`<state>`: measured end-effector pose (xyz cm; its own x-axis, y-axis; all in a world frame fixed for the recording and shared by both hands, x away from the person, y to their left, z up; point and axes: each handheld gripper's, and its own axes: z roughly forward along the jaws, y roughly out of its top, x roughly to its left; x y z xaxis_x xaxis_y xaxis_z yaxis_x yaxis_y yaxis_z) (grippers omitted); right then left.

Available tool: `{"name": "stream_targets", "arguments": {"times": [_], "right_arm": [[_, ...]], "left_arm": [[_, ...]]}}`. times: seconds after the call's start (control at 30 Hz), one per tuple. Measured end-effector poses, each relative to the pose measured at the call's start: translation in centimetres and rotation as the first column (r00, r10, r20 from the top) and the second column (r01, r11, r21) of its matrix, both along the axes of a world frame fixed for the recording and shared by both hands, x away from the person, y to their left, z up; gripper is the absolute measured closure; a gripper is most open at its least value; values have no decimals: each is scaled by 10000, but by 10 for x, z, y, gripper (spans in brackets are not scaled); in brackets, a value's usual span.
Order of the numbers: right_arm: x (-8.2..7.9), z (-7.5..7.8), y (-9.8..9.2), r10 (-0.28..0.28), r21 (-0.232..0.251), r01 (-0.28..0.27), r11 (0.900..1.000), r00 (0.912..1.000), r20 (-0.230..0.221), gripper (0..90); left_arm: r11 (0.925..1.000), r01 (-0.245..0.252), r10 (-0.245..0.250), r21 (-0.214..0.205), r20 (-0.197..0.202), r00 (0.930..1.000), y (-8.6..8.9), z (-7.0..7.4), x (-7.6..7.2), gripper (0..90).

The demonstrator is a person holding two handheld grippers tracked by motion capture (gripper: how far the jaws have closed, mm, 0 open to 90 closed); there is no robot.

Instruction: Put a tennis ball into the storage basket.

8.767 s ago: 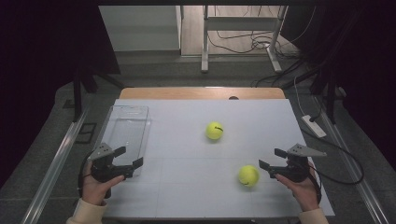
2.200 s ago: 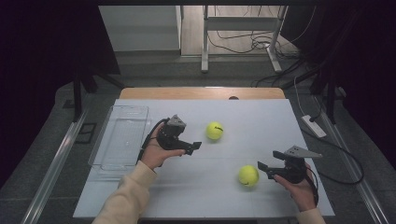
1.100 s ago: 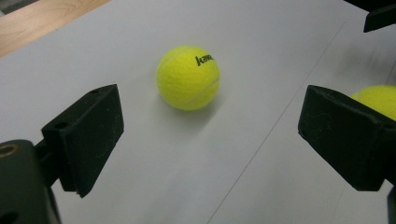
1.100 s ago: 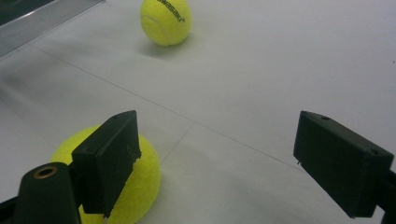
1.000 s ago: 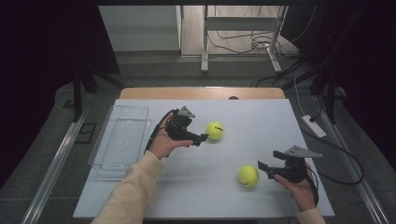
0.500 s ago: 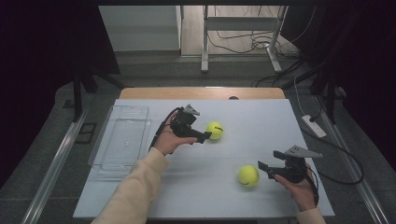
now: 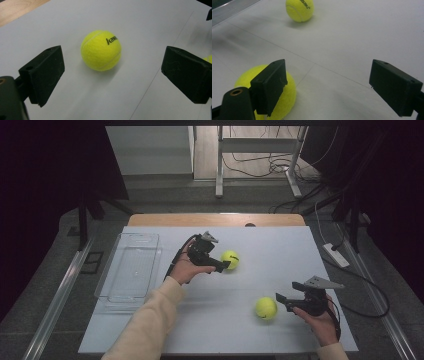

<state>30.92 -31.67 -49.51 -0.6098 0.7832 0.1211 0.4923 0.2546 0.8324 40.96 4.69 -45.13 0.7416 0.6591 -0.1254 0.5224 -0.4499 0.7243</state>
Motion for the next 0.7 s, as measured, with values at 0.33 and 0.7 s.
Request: {"name": "stream_targets", "arguments": {"times": [0.33,0.7], "right_arm": [[0,-1,0,28,-30,-28,10000,10000,-47,147],[1,-1,-1,13,-2,-13,10000,10000,-58,147]], "left_arm": [[10000,-17,17,22,-101,9999,-6,-5,5,57],[9998,-171,173,63,-304,9994,-13,-11,14,52]]}}
